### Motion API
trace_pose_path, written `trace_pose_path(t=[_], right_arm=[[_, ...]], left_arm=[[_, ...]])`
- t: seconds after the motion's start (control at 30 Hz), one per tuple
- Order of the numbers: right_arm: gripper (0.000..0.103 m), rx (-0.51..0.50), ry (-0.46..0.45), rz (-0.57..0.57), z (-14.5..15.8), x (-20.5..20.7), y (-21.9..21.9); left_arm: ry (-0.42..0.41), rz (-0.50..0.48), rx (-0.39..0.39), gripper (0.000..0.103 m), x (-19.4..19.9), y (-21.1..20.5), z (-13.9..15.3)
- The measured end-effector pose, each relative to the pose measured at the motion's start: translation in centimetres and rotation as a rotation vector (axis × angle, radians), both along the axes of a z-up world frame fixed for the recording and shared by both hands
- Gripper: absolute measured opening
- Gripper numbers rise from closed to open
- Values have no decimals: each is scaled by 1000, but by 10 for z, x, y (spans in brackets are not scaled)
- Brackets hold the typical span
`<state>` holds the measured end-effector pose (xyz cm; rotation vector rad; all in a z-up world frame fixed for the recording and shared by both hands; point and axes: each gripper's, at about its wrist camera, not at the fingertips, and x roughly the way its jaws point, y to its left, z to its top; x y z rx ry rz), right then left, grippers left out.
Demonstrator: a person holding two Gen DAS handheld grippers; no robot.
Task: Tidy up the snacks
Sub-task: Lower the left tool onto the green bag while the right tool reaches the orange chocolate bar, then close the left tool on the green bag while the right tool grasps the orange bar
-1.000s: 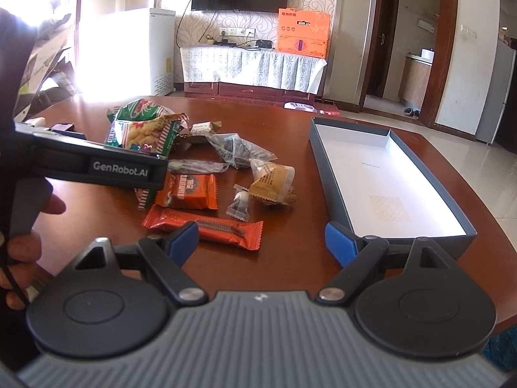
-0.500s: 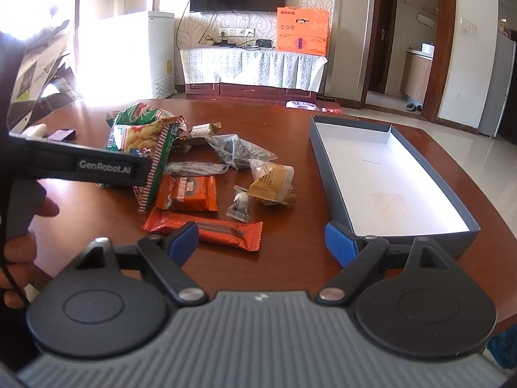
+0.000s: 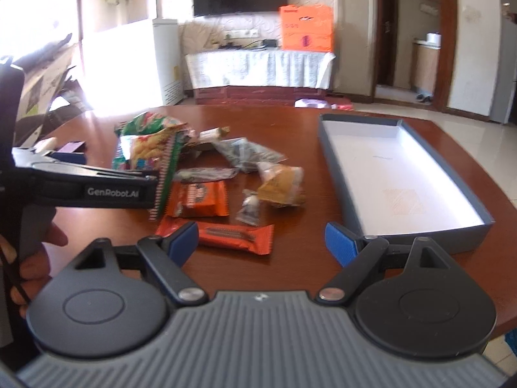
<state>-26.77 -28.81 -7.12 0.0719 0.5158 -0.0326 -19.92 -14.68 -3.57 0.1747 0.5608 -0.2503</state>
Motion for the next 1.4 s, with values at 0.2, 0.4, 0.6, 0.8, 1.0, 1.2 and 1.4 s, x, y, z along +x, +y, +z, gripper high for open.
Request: trace_pose_path(t=[0.2, 0.4, 0.6, 0.8, 1.0, 1.2, 1.4], right_arm=[[86, -69, 39, 67, -7, 23, 6], [79, -172, 73, 248, -16, 47, 23], [79, -285, 118, 403, -26, 71, 38], [79, -179, 178, 423, -23, 91, 27], [41, -71, 206, 415, -21, 82, 26], [34, -58, 207, 370, -22, 78, 28], [32, -82, 193, 350, -23, 78, 31]], left_arm=[[31, -57, 19, 96, 6, 5, -5], [67, -52, -6, 96, 16, 18, -8], [87, -61, -8, 96, 23, 24, -11], [63, -124, 43, 96, 25, 6, -14], [80, -101, 38, 96, 36, 0, -18], [95, -83, 63, 96, 50, -14, -26], [72, -115, 89, 75, 53, -22, -30]])
